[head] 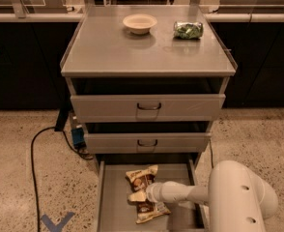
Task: Pick brown chip bag from bottom drawer and place on counter
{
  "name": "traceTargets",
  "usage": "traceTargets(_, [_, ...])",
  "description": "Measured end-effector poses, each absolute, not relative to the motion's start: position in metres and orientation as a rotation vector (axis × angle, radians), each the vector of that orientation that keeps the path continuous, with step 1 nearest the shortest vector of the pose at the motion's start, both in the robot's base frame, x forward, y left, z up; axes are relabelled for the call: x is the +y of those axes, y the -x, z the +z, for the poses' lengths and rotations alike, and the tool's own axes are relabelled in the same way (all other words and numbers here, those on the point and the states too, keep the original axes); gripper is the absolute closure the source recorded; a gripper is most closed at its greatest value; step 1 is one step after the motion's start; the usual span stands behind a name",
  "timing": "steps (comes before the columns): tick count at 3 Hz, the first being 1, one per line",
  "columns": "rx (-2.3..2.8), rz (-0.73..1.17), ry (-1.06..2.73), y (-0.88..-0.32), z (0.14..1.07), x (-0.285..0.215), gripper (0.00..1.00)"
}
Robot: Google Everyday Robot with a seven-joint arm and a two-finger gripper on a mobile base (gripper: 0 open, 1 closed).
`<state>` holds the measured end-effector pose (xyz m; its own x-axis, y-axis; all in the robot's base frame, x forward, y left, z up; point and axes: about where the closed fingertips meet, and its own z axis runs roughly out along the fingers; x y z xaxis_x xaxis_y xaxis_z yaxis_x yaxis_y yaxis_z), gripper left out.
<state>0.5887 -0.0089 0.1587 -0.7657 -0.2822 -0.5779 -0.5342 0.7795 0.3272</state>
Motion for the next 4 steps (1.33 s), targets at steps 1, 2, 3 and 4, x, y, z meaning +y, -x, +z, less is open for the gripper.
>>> traceTargets(1, [2.461, 0.663, 0.611, -0.588, 0.158, -0.009, 0.42])
traceTargets(2, [2.461, 0.664, 0.611, -0.588, 0.159, -0.008, 0.65])
traceTargets(3, [2.446, 0.665, 0.630, -0.584, 0.186, -0.006, 0.88])
traceTargets(4, [2.421, 0.612, 0.614, -0.591, 0.244, -0.008, 1.00])
